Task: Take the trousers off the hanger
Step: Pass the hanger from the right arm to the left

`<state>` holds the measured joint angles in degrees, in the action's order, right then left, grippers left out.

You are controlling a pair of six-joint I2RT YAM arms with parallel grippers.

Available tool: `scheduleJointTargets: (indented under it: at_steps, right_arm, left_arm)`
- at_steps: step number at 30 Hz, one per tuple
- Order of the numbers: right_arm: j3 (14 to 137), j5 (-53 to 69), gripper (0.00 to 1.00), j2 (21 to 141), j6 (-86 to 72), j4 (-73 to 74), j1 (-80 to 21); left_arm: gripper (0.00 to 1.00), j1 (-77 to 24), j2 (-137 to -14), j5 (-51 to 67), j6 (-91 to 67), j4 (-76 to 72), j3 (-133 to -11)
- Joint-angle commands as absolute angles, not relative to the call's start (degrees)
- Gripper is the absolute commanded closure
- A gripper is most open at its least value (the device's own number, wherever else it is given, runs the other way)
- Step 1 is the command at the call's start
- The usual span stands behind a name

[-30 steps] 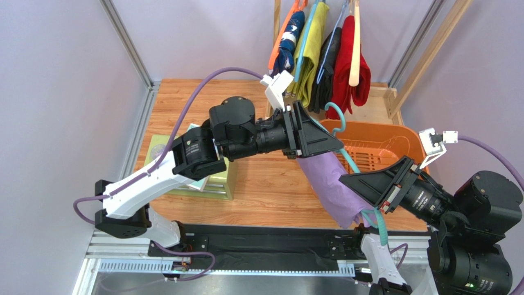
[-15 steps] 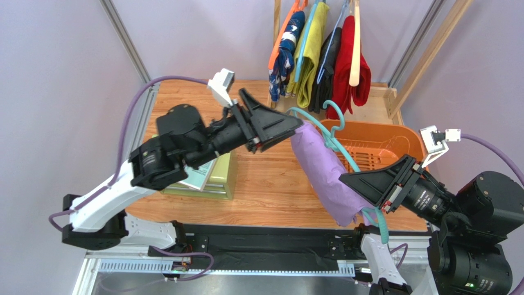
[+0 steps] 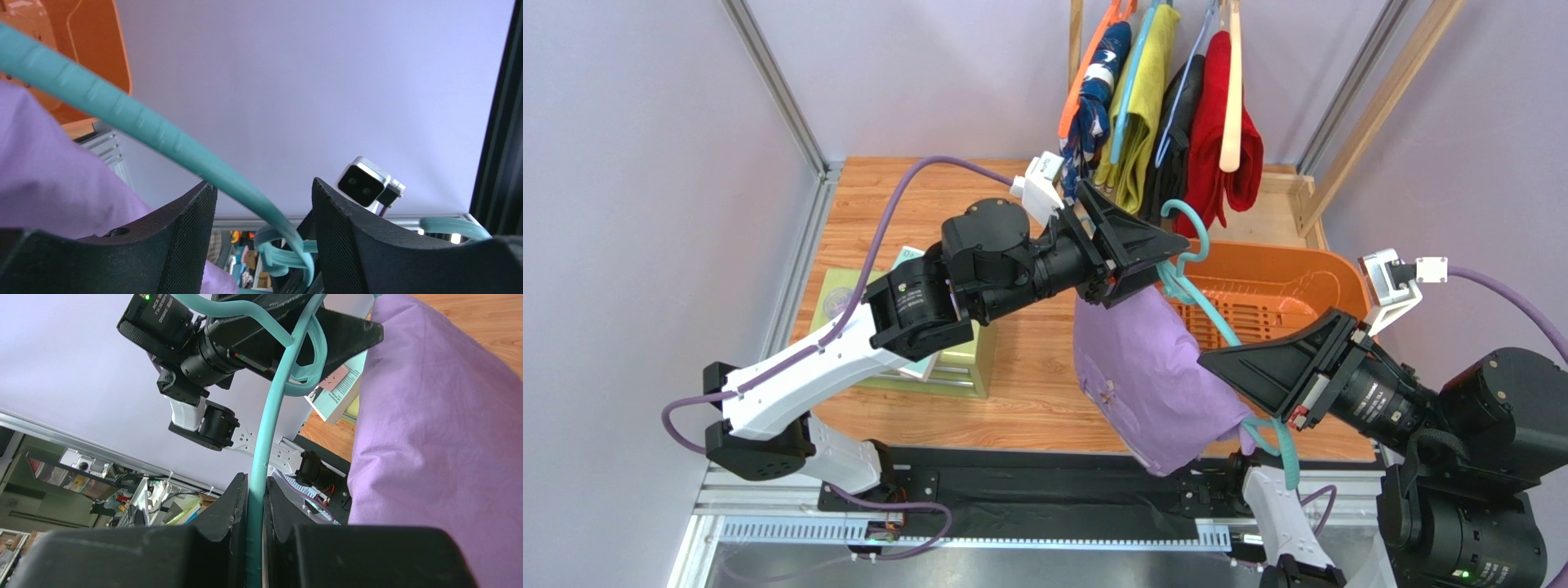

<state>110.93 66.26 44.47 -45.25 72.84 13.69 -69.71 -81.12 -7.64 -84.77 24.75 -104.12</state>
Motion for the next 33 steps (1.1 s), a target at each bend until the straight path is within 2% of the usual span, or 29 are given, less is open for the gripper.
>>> scheduleJointTargets:
  at_steps: [1, 3, 6, 7, 9, 10, 11, 13, 14, 16, 19, 24, 29, 32, 33]
  right_arm:
    - [110.7, 68.9, 1.00, 43.8, -46.8, 65.9, 13.1]
    - [110.4, 69.1, 1.00, 43.7, -47.2, 65.3, 12.7]
    - [110.5, 69.4, 1.00, 43.9, -47.4, 65.0, 12.0]
    - [110.3, 69.4, 1.00, 43.9, -47.3, 65.0, 11.7]
    - [109.8, 69.6, 1.00, 43.7, -47.1, 65.2, 11.3]
    - [109.1, 69.7, 1.00, 43.6, -47.0, 65.2, 11.1]
    - [108.7, 69.6, 0.98, 43.6, -47.1, 65.2, 10.9]
    - [108.1, 69.6, 0.87, 43.7, -47.1, 65.2, 10.9]
    - [108.1, 69.6, 0.74, 43.9, -47.1, 65.1, 10.8]
    - [109.1, 69.3, 0.58, 45.3, -47.1, 65.1, 10.8]
    - [111.2, 67.8, 0.45, 48.3, -47.3, 64.5, 10.8]
    - [109.9, 62.9, 0.43, 53.3, -46.4, 62.7, 10.8]
    - [110.4, 54.9, 0.44, 59.0, -40.6, 63.6, 7.7]
    - [110.1, 43.7, 0.46, 64.8, -37.0, 63.8, -7.2]
    - [112.0, 39.2, 0.46, 68.8, -36.2, 64.7, -16.6]
  left_arm:
    - [0.40, -69.3, -81.8, -7.5, -86.7, 21.2, -107.9]
    - [0.44, -69.3, -82.5, -7.0, -87.0, 20.6, -108.0]
    - [0.60, -69.3, -83.1, -6.6, -86.8, 18.8, -107.8]
    - [0.70, -69.3, -83.2, -6.3, -86.7, 18.2, -107.7]
    - [0.81, -68.9, -83.5, -5.5, -85.6, 17.1, -107.8]
    - [0.98, -68.8, -83.5, -5.1, -85.5, 17.2, -108.0]
    - [1.00, -68.6, -83.2, -4.8, -85.4, 17.4, -107.8]
    - [1.00, -68.5, -82.4, -3.8, -85.7, 17.1, -105.9]
    - [1.00, -68.4, -81.0, -3.6, -85.9, 17.1, -105.0]
    - [1.00, -67.9, -78.9, -3.2, -86.8, 16.9, -101.2]
    - [1.00, -66.4, -73.9, -1.2, -87.7, 16.4, -95.6]
    - [1.00, -63.1, -65.1, 3.0, -88.2, 20.8, -90.7]
    - [1.00, -58.0, -60.8, 9.1, -86.8, 25.1, -91.4]
    - [1.00, -57.2, -59.5, 9.5, -86.3, 25.8, -91.6]
    - [1.00, -56.9, -59.3, 9.8, -86.4, 25.9, -91.6]
